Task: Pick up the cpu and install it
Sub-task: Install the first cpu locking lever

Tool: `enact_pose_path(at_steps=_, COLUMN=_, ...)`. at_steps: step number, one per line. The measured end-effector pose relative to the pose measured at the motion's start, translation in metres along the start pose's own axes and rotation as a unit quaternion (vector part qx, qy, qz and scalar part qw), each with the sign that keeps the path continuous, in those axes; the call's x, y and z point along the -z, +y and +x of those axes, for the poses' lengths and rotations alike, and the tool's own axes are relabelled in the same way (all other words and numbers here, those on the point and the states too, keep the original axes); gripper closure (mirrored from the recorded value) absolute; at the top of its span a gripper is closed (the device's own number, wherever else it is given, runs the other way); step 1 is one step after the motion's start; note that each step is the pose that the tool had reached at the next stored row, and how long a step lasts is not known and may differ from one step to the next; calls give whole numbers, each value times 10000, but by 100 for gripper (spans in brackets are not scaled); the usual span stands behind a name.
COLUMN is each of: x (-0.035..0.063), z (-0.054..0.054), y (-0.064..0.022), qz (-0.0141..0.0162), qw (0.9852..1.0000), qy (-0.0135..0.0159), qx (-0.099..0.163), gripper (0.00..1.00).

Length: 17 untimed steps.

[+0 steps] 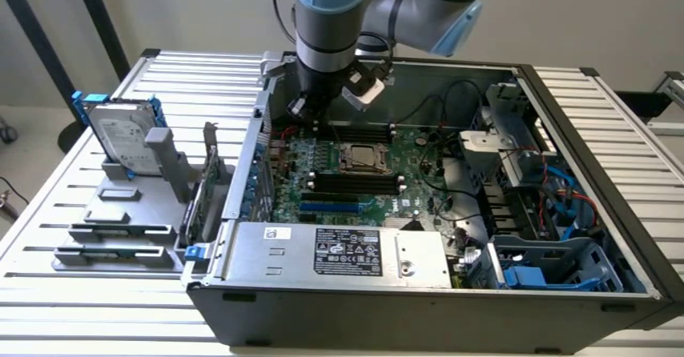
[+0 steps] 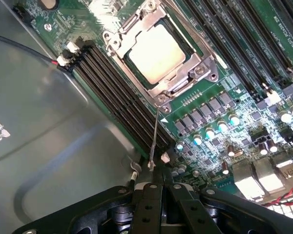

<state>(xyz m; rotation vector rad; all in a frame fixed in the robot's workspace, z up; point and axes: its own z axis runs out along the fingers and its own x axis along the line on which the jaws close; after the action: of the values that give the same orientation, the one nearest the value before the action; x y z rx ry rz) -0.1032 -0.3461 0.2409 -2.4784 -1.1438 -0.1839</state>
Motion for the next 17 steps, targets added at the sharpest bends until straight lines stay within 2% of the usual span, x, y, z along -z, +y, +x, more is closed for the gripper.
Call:
enact_pose_path(at_steps=9, x=24, z=264, y=301, qz=2, qw=10000, qy=2, qx=1, gripper=89)
enact_pose_path(at_steps=12, x=22, z=302, y=347, qz=1, qw=10000, qy=2, qx=1, gripper=89)
enact_pose_path(at_steps=13, x=14, z=299, y=349, qz=-11, qw=10000, qy=-11, qx=-1, gripper=89)
enact_pose_path(at_steps=17, x=-21, z=289, y=359, qz=-95, qw=9999, qy=-94, qx=-6, gripper=89)
